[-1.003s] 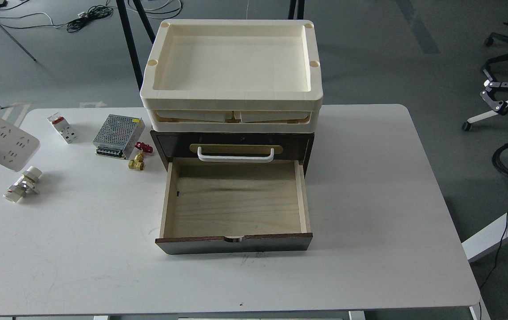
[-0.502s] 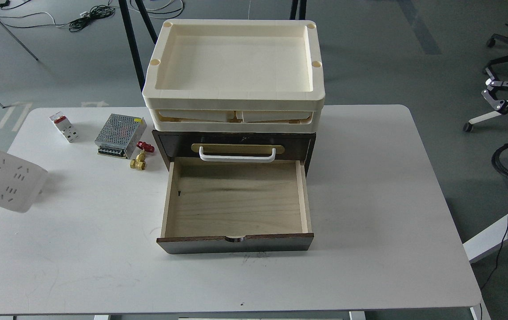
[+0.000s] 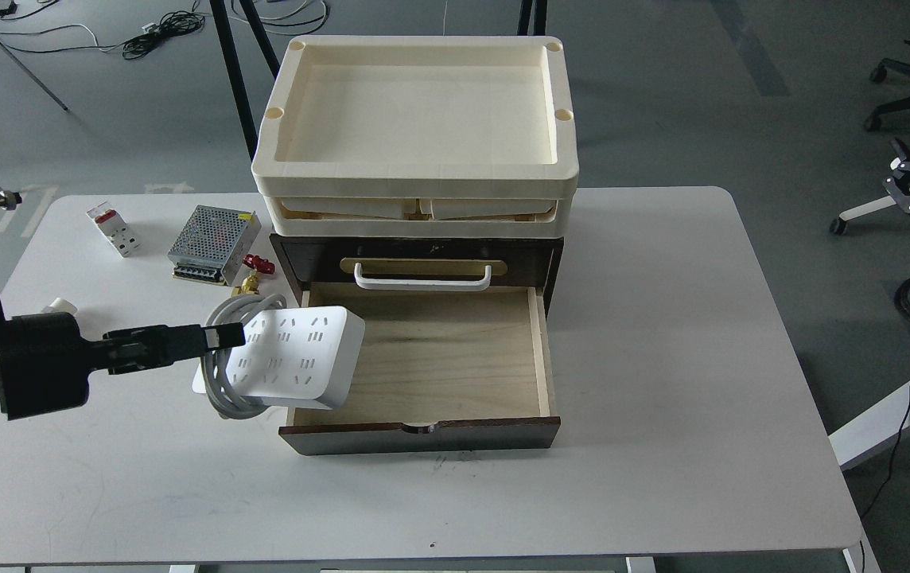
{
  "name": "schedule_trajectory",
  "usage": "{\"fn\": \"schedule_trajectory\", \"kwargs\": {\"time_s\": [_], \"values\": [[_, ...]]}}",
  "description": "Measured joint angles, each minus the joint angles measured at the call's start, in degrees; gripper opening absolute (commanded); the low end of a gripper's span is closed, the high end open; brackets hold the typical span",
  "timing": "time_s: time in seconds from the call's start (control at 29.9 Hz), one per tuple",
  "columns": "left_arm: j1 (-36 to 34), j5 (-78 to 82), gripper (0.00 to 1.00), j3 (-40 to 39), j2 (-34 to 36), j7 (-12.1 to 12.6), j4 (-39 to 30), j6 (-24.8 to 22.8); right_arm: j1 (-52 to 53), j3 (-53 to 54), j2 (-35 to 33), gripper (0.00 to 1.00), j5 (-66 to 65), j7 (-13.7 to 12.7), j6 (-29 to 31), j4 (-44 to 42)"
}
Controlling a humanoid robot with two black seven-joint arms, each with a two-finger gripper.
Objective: Put charging cable into cabinet
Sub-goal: 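Carry the power strip with the left gripper over the open drawer, then lower the power strip into the drawer and open the left gripper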
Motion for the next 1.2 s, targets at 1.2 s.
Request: {"fn": "schedule_trajectory", "kwargs": {"time_s": [1.2], "values": [[19.6, -10.5, 0.01, -13.3, -31.2, 0.0, 22.4, 8.9, -0.3, 1.6, 0.0, 1.00, 0.1, 0.0, 0.0, 0.1]]}}
